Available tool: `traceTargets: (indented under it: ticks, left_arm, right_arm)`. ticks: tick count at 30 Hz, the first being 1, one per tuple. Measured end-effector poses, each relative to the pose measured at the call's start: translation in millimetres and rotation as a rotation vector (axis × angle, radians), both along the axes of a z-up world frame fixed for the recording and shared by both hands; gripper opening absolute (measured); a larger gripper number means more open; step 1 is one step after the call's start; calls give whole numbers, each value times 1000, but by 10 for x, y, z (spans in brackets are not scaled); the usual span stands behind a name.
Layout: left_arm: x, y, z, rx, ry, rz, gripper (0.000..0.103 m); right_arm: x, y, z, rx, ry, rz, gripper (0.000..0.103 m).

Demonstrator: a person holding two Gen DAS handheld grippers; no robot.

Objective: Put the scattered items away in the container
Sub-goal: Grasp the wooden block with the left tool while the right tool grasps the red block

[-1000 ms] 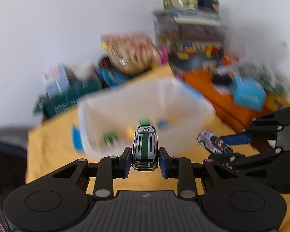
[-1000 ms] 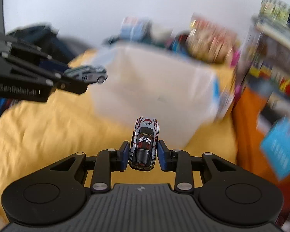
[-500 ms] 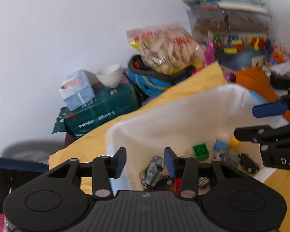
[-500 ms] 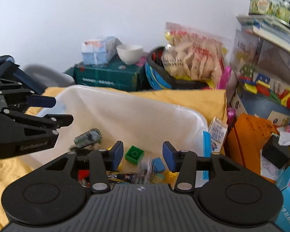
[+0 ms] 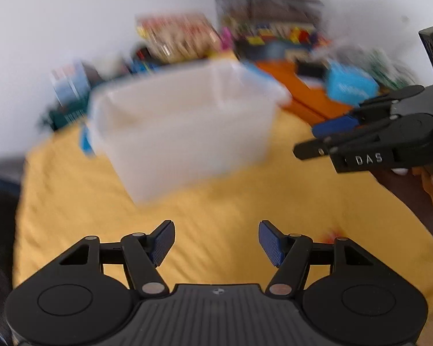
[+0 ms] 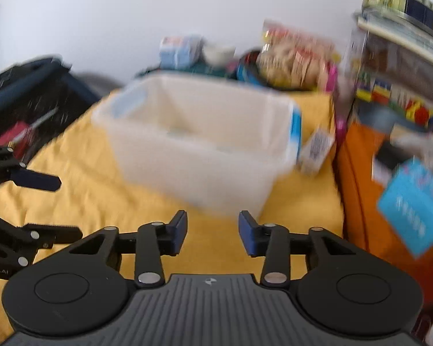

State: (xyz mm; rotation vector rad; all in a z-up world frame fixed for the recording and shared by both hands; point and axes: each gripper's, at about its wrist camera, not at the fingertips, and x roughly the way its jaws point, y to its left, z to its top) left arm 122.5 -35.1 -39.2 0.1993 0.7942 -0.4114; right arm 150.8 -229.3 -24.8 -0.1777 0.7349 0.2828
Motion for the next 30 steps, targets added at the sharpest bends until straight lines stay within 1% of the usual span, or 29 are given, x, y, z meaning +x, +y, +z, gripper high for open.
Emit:
traceTargets:
  ticks: [2, 4, 6, 8, 9, 10, 13, 15, 16, 17, 19, 23, 28, 29, 30]
  left_arm:
    - [-130, -22, -110, -20, 60, -28, 66]
    - [-276, -46, -156, -46, 95, -60, 66]
    - [-404, -95, -180, -90, 130, -123, 66]
    - [-522, -216, -219, -115, 171, -192, 66]
    - [-579, -284, -248, -108, 178, -220, 66]
    - [-623, -374, -293, -84, 183, -235, 66]
    - [-631, -537, -465, -51, 201, -225, 64]
    - [-559, -594, -616, -41, 236, -194, 56]
    - [-530, -612, -693, -35, 257, -188, 41]
    - [-501, -631, -764, -20, 282, -179, 33]
    - [-498, -604, -816, -29, 290, -172, 33]
    - [-524, -528, -749, -31, 286, -153, 33]
    - [-495, -315, -509, -43, 243, -114, 33]
    - [-472, -266, -459, -43, 229, -104, 33]
    - [-453, -209, -402, -46, 217, -93, 33]
  right_arm:
    - [-144, -74, -99, -11, 37, -5, 42]
    - [-274, -159, -182, -14, 70, -18, 42]
    - [-364, -258, -243, -13, 100, -36, 42]
    - [-419, -342, -288, -20, 126, -55, 42]
    - [-452, -370, -302, -22, 135, -61, 42]
    - [-489, -391, -311, -21, 139, -63, 42]
    - [-570, -431, -320, -23, 131, -54, 44]
    - [-609, -431, -347, -31, 131, -38, 44]
    - [-622, -424, -366, -30, 134, -29, 44]
    - [-630, -414, -384, -27, 138, -17, 44]
    - [-630, -375, -438, -19, 147, 19, 44]
    - [-553, -230, -580, -9, 162, 77, 43]
    - [-399, -72, -736, -20, 180, 81, 41]
    - [-367, -54, -778, -26, 189, 77, 31]
    - [-340, -41, -822, -38, 205, 74, 25]
